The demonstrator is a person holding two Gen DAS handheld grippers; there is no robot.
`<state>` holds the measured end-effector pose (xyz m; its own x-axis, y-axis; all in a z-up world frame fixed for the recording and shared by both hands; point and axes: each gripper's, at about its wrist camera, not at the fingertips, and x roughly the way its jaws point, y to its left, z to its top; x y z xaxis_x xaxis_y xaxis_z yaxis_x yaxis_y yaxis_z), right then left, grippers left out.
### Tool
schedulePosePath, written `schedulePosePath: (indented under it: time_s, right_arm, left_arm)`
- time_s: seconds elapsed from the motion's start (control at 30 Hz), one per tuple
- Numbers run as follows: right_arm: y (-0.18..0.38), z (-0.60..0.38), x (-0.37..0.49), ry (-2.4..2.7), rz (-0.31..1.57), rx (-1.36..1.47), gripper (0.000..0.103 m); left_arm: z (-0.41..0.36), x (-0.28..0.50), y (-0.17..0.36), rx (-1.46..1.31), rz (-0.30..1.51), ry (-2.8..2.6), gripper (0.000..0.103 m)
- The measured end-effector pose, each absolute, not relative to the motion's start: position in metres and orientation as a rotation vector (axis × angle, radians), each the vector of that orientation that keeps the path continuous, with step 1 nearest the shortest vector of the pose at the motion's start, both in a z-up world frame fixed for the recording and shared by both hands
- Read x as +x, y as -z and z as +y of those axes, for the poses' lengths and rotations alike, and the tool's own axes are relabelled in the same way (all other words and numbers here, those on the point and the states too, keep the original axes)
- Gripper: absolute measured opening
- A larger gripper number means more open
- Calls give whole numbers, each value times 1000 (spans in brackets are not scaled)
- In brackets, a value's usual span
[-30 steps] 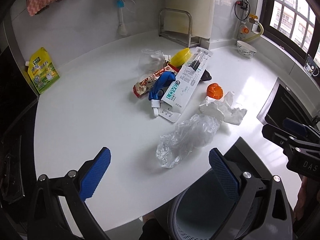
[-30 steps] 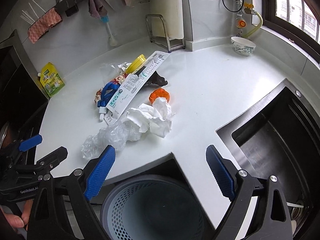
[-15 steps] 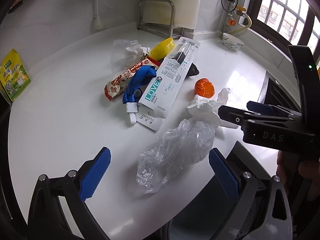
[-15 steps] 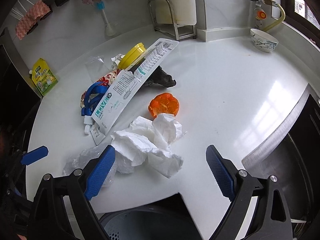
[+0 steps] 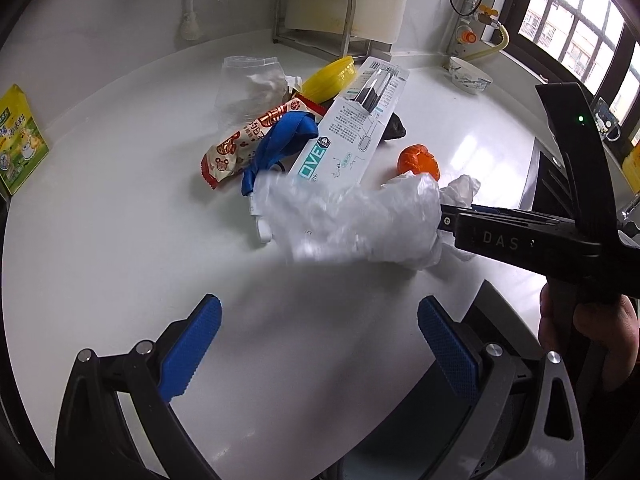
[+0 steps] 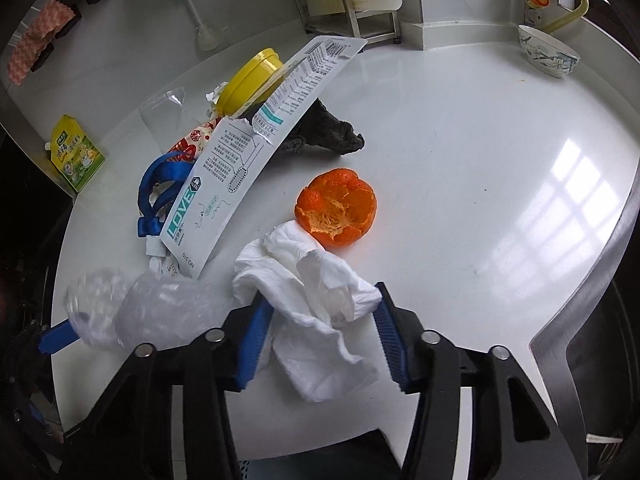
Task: Collect trash
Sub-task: 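Reach the right tool to the crumpled white tissue and close on it, then grasp the clear plastic bag with the left tool while the right tool holds the tissue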
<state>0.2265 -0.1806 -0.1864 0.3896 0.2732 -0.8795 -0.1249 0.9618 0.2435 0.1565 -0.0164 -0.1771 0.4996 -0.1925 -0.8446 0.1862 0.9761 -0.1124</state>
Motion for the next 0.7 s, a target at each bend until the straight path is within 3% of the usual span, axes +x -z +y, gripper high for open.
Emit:
schedulePosePath:
  time_s: [0.03, 0.13, 0.7]
  right_arm:
    - [185, -181, 226, -257, 1140, 152, 26]
    - [178, -186, 222, -251, 1115, 166, 22]
    - [153, -236, 174, -102, 1054, 251, 21]
  left_arm:
    - [-17, 157, 178, -7, 1022, 233, 97]
    - [-20, 160, 179, 0, 1017, 239, 97]
    - [-37, 182, 173, -126, 1019, 145, 97]
